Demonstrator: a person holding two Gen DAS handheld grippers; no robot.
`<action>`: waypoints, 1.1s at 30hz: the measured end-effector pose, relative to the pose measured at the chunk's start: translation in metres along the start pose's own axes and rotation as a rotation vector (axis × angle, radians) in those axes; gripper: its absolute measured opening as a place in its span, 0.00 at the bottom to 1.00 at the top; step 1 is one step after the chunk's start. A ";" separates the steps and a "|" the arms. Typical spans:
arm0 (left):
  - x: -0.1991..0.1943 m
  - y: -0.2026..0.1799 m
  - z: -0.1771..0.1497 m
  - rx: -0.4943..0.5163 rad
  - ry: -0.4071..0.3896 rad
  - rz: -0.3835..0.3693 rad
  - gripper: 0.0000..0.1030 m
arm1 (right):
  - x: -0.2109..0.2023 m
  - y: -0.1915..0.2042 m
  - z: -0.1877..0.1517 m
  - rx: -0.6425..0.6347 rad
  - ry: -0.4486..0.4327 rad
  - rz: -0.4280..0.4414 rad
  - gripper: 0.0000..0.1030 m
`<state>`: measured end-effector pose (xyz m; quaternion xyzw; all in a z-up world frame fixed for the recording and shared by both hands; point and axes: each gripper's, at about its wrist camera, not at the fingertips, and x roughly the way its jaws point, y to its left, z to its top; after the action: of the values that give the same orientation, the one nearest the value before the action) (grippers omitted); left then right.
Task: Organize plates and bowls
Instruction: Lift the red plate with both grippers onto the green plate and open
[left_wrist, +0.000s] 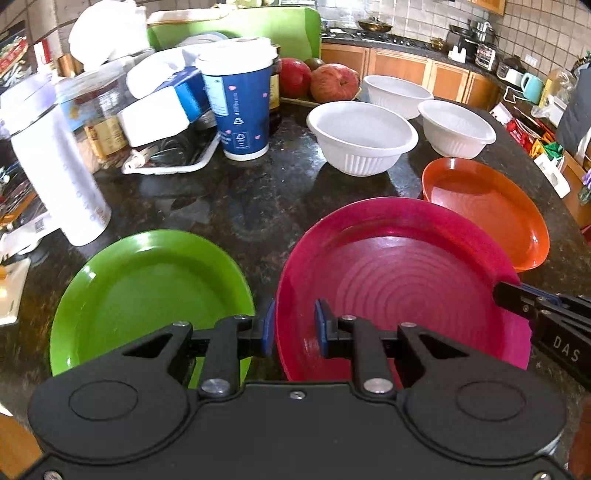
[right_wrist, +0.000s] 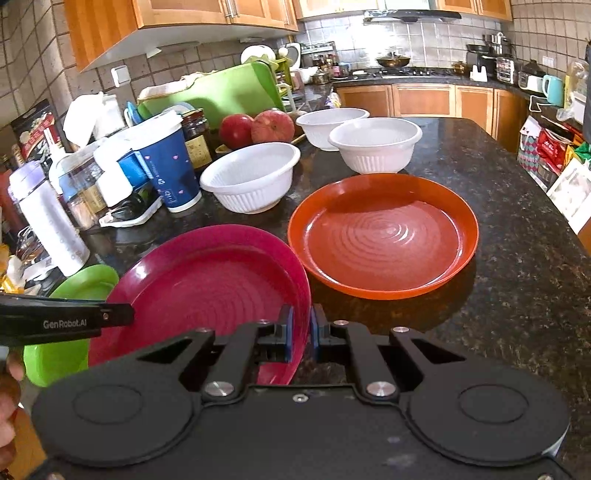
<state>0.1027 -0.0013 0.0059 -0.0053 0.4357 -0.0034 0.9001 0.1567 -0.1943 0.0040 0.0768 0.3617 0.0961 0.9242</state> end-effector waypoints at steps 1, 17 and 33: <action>-0.003 0.002 -0.002 -0.005 -0.003 0.003 0.28 | -0.001 0.002 -0.001 -0.004 0.001 0.006 0.11; -0.035 0.083 -0.018 -0.067 -0.051 0.061 0.28 | -0.001 0.084 -0.006 -0.065 0.015 0.081 0.11; -0.017 0.171 -0.017 -0.055 -0.051 0.064 0.28 | 0.032 0.175 -0.012 -0.081 0.058 0.057 0.11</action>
<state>0.0792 0.1693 0.0064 -0.0160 0.4127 0.0376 0.9100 0.1498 -0.0158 0.0110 0.0470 0.3817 0.1392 0.9126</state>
